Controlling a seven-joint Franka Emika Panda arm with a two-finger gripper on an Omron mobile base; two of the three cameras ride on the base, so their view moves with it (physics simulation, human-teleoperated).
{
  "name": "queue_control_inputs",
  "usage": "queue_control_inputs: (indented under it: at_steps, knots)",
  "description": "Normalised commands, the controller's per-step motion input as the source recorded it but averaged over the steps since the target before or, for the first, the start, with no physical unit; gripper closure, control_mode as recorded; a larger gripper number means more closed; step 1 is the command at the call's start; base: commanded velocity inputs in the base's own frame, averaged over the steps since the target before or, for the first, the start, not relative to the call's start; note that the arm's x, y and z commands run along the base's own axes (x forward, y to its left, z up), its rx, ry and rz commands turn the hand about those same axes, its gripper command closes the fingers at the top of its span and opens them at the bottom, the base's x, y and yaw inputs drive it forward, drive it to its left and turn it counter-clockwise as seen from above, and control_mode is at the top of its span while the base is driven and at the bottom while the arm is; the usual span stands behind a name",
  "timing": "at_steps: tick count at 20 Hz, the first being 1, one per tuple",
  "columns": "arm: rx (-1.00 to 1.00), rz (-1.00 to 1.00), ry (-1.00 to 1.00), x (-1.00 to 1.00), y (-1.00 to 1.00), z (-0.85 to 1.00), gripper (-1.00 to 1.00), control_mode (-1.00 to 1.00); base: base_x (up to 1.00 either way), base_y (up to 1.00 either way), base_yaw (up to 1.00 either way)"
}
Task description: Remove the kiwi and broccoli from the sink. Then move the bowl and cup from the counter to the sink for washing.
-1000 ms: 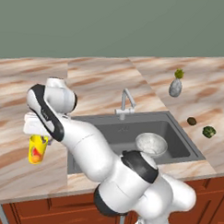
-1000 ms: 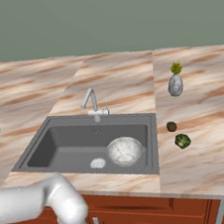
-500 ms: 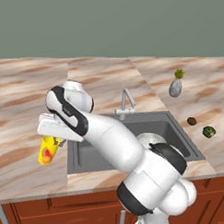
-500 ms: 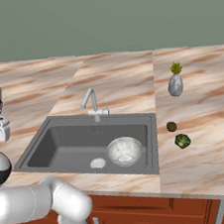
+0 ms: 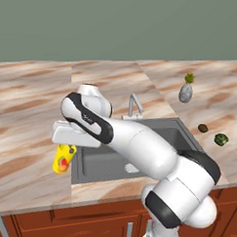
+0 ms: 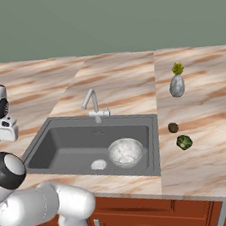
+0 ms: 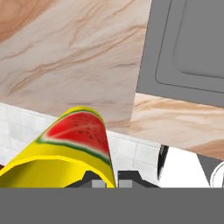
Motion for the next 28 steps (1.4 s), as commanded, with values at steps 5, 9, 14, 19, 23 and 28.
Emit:
queue_control_inputs:
  at_steps: [5, 9, 14, 19, 23, 28]
  knots:
    - [0.00, 0.06, -0.08, -0.01, -0.40, 0.07, 1.00, -1.00, 0.00, 0.00, 0.00]
    - [0.00, 0.04, -0.03, 0.00, -0.44, 0.06, 1.00, -1.00, 0.00, 0.00, 0.00]
    - [0.00, 0.02, 0.00, 0.00, -0.44, 0.01, 1.00, -1.00, 0.00, 0.00, 0.00]
    - [0.00, 0.00, 0.00, 0.05, -0.43, 0.00, 1.00, -1.00, 0.00, 0.00, 0.00]
    - [0.00, 0.00, 0.00, 0.09, -0.40, 0.00, 1.00, -1.00, 0.00, 0.00, 0.00]
    - [0.00, 0.00, 0.00, 0.15, -0.37, 0.00, 1.00, -1.00, 0.00, 0.00, 0.00]
